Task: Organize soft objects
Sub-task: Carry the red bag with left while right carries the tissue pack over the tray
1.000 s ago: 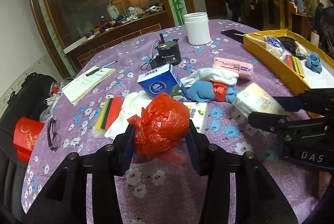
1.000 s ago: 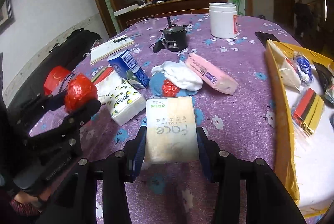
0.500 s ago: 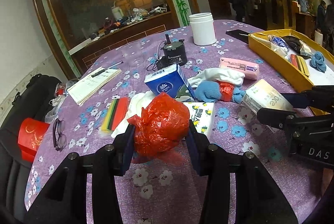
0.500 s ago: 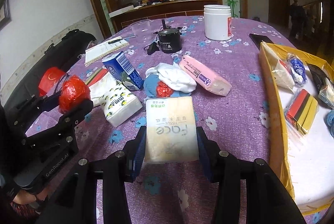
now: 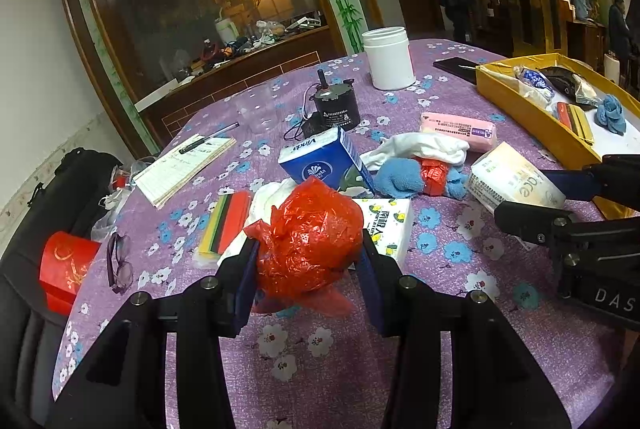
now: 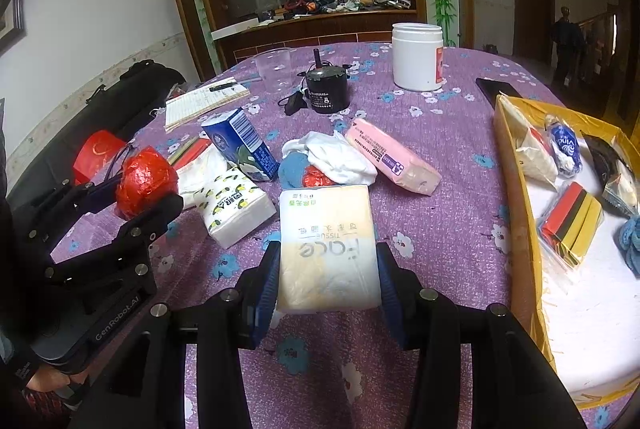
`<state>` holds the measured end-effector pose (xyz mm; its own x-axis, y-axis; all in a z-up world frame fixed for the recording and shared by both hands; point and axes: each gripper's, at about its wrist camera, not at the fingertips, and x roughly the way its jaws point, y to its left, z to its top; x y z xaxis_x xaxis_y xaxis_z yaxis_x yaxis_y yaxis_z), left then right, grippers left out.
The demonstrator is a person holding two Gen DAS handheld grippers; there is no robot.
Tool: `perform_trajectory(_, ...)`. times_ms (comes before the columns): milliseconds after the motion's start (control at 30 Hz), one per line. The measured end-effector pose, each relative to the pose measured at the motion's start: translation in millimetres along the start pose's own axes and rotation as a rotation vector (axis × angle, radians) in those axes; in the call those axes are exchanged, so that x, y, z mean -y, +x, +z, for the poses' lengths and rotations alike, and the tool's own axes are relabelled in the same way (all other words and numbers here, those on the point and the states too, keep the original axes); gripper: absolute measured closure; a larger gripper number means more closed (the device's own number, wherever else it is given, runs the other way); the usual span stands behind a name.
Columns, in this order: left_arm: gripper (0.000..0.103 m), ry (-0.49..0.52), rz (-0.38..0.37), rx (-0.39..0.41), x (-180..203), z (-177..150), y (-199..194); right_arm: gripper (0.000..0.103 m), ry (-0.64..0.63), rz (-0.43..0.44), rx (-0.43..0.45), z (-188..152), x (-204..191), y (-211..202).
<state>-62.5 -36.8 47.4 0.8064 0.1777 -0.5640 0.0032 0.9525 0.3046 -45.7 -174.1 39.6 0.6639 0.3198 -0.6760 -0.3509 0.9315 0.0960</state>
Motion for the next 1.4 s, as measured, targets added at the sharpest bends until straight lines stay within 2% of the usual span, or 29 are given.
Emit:
perform_trajectory(433, 0.06, 0.009, 0.012, 0.017, 1.5, 2.8, -4.5, 0.056, -0.019, -0.019, 0.038, -0.6, -3.2, -7.7)
perform_trajectory(1033, 0.06, 0.05, 0.01, 0.049, 14.6, 13.3, -16.7, 0.056, 0.018, -0.012, 0.073, -0.9, 5.6, -21.6)
perform_trajectory(1400, 0.06, 0.039, -0.152, 0.039, 33.1, 39.9, -26.2, 0.056, 0.098, -0.029, 0.114, 2.3, 31.9, -43.4)
